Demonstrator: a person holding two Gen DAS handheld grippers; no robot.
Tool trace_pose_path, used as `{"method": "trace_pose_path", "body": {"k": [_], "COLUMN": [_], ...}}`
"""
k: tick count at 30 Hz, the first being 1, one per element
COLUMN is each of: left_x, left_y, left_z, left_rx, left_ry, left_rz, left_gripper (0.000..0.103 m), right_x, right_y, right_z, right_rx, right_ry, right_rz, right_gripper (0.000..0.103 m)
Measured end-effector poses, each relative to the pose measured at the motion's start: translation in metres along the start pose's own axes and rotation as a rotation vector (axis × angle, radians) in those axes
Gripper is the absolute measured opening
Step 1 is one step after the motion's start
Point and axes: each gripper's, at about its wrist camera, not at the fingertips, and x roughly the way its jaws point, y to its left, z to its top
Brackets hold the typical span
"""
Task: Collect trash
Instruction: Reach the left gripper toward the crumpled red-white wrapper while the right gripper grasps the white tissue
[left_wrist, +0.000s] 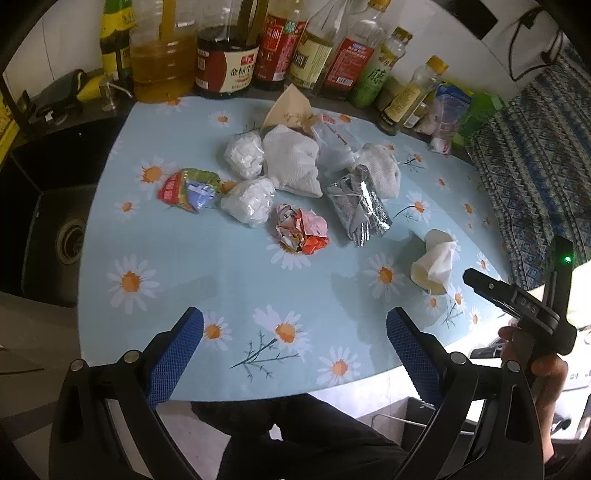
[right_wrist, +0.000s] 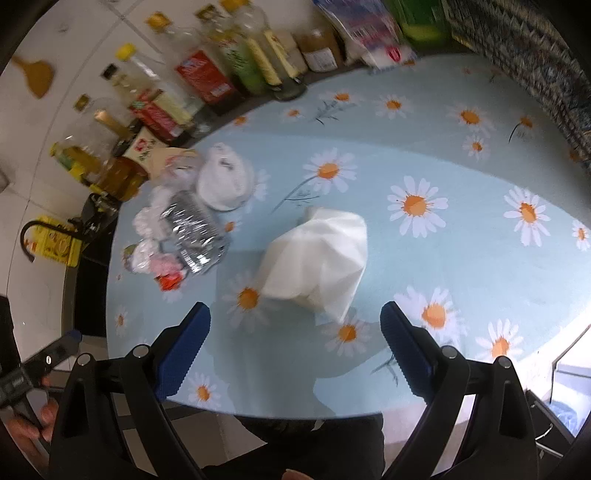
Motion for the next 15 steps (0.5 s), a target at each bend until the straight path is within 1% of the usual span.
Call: {"method": "trace_pose_path", "body": {"k": [5,10,12,15], "left_x": [0.019,0.032,0.035,0.039], "left_y": [-0.002,-0.003,-0.004,-0.004], "left_z": [0.007,0.012,0.013,0.016], "left_rx": [-0.034,-0.059,-0.061,-0.065], "left_ry": [0.035,0.068,0.070,0.074], "left_rz": [0.009,0.018,0.018,0.016], "left_gripper": [0.096,0.096,0.096,0.096], "right_x": [0.027,0.050,0.056,0.061], "right_y": [-0.010,-0.014,-0.016,-0.016], "right_z": [0.022,0.033,0.036,0.038], "right_rx": [0.024,0.058,0.065,0.072], "right_ry": [0.057,0.121,0.141,0.159], "right_rz": [0.002,0.008,0.007,0.016], "right_gripper": [0.092,0.092,0.085,0.084]}}
